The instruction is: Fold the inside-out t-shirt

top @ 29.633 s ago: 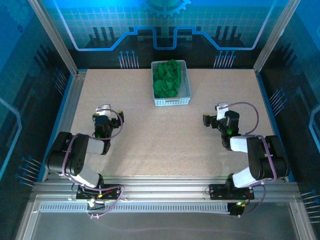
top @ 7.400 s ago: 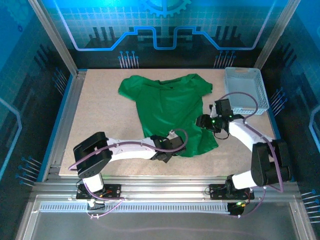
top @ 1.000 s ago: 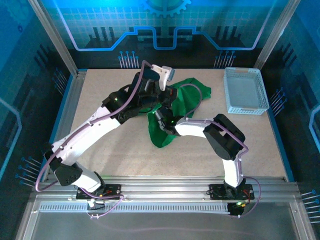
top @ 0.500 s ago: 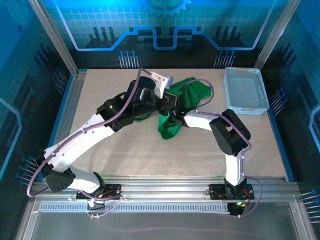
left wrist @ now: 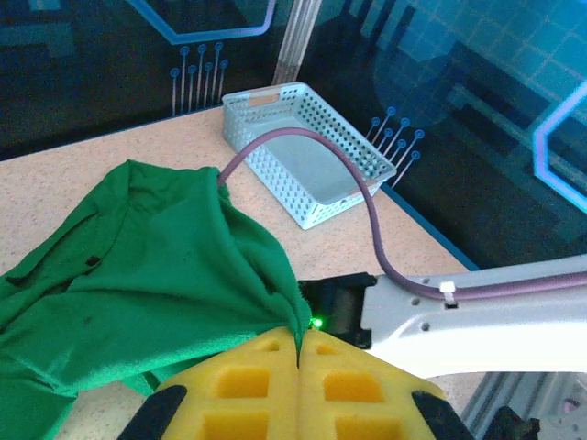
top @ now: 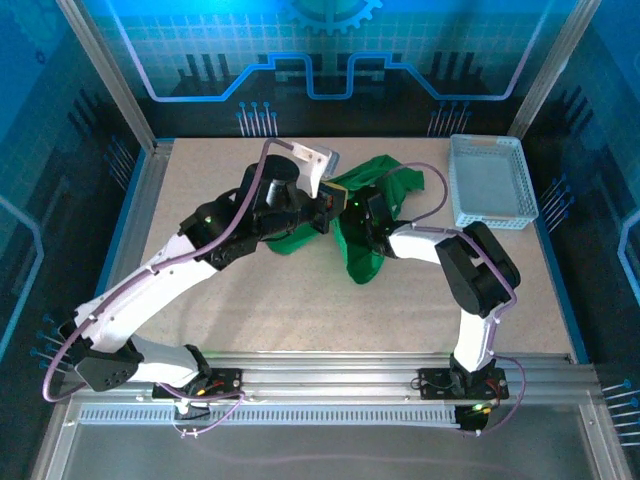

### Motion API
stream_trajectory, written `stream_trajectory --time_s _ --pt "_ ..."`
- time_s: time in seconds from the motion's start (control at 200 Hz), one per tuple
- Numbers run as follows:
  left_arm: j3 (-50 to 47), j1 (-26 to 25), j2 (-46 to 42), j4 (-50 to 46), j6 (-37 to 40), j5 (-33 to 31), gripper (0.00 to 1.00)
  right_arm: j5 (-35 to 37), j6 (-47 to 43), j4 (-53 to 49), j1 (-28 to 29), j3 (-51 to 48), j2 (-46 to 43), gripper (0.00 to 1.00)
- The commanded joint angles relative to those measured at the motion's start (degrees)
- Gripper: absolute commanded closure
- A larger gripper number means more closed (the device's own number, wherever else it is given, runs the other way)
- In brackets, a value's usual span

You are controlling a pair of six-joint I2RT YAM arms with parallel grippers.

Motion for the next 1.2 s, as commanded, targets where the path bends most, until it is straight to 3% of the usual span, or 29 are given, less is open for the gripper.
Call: stream_trajectory --time_s 0.0,0.105,0.2,0.52,0.69,0.835,1.021,1.196 --pt "-0.1 -1.8 -2.5 4.0 2.2 2.4 1.00 -1.5 2.2 -0.7 -1.2 2.3 1.5 0.11" --pt "1.4 -1.6 -1.4 1.5 2.8 -2.8 1.00 -7.8 -1.6 8.0 -1.5 -1.5 -0.5 0.10" --pt "1.9 -0.4 -0.2 -0.7 2.9 -5.9 1.00 -9.3 -4.2 11.1 -1.1 -6.2 -4.0 0.09" --pt "1.0 1.8 0.7 -1.3 3.0 -6.6 1.00 -8.2 -9.4 12.0 -2.5 -13.2 -8.8 0.11" --pt "0.3 1.9 -0.2 -1.1 3.5 -7.2 1.00 -11.4 -9.5 15.0 -4.3 -15.3 -9.2 0.12" --pt "-0.7 1.8 -1.1 0.4 3.4 -3.6 1.00 -9.8 -8.9 9.8 -5.0 -12.8 -8.2 0.14" --pt "-0.7 0.8 -1.3 4.2 1.4 4.4 1.00 -5.1 -7.0 -3.9 -4.0 -0.9 -2.0 0.18" --pt "2.3 -3.5 0.6 4.8 1.8 3.8 1.00 -1.3 -1.7 -12.0 -3.1 8.6 4.4 0.15"
